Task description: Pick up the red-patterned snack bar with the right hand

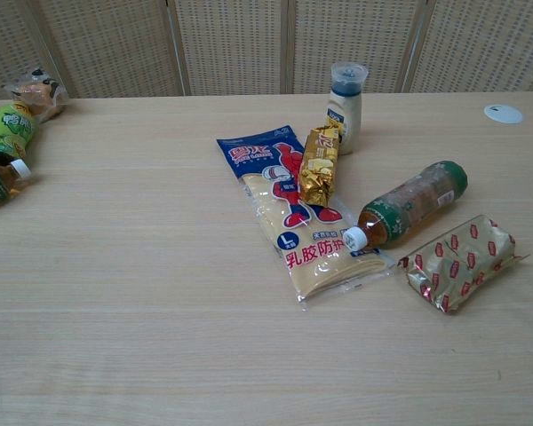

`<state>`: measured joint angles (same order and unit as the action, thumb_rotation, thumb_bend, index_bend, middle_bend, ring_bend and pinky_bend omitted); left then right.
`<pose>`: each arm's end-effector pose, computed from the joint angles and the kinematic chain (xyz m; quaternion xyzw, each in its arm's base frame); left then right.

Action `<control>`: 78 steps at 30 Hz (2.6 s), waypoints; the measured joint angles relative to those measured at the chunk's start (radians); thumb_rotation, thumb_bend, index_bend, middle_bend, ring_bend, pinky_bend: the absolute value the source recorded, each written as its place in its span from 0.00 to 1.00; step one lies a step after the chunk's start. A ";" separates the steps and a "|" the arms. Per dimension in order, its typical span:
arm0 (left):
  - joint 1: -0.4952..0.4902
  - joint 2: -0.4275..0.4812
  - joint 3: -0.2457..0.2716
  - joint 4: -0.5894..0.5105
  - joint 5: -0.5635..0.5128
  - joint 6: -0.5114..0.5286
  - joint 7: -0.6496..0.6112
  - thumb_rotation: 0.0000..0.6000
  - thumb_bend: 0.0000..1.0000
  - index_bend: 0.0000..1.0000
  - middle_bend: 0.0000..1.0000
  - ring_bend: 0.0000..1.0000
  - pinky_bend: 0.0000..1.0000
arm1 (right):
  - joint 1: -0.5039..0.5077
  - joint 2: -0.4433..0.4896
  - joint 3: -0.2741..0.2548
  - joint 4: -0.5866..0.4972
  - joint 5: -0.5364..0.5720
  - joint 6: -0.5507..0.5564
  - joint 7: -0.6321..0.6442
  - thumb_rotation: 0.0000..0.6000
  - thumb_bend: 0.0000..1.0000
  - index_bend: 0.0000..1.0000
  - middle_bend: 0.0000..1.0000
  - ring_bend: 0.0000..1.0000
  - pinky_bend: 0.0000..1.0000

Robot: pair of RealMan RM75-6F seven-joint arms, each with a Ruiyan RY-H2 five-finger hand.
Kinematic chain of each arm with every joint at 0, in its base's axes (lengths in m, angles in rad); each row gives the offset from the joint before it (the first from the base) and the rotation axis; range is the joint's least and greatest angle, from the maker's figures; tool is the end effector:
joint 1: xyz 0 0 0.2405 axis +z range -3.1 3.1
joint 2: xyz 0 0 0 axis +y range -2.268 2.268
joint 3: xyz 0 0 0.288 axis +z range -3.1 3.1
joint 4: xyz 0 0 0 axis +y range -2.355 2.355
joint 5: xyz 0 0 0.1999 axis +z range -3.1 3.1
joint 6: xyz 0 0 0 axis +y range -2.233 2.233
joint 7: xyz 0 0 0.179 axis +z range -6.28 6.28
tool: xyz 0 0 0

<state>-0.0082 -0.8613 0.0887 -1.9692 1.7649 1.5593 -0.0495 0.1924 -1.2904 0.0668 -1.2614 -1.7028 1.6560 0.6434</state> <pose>-0.2558 0.1617 0.2140 -0.6238 -0.4230 -0.4377 0.4902 -0.3139 -0.2533 0.1654 0.5554 -0.4013 0.6105 0.3973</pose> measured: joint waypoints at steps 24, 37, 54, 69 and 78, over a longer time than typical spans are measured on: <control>-0.013 -0.008 -0.012 0.000 -0.037 -0.023 0.006 1.00 0.00 0.00 0.00 0.00 0.00 | 0.121 -0.044 -0.092 0.148 -0.048 -0.260 -0.089 1.00 0.00 0.22 0.18 0.01 0.23; -0.027 -0.022 -0.024 0.003 -0.081 -0.054 0.028 1.00 0.00 0.00 0.00 0.00 0.00 | 0.267 -0.110 -0.152 0.232 -0.092 -0.464 -0.180 1.00 0.03 0.13 0.12 0.00 0.23; -0.031 -0.025 -0.032 0.006 -0.103 -0.060 0.031 1.00 0.00 0.00 0.00 0.00 0.00 | 0.335 -0.193 -0.197 0.316 -0.104 -0.522 -0.237 1.00 0.03 0.17 0.13 0.00 0.23; -0.032 -0.026 -0.031 0.007 -0.105 -0.063 0.031 1.00 0.00 0.00 0.00 0.00 0.00 | 0.393 -0.211 -0.226 0.330 -0.103 -0.600 -0.297 1.00 0.03 0.18 0.14 0.00 0.23; -0.032 -0.021 -0.032 0.007 -0.104 -0.059 0.022 1.00 0.00 0.00 0.00 0.00 0.00 | 0.424 -0.195 -0.228 0.284 -0.080 -0.655 -0.338 1.00 0.01 0.26 0.17 0.00 0.23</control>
<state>-0.0397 -0.8828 0.0571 -1.9623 1.6607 1.5005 -0.0279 0.6168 -1.4854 -0.1616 -0.9773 -1.7825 1.0008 0.3050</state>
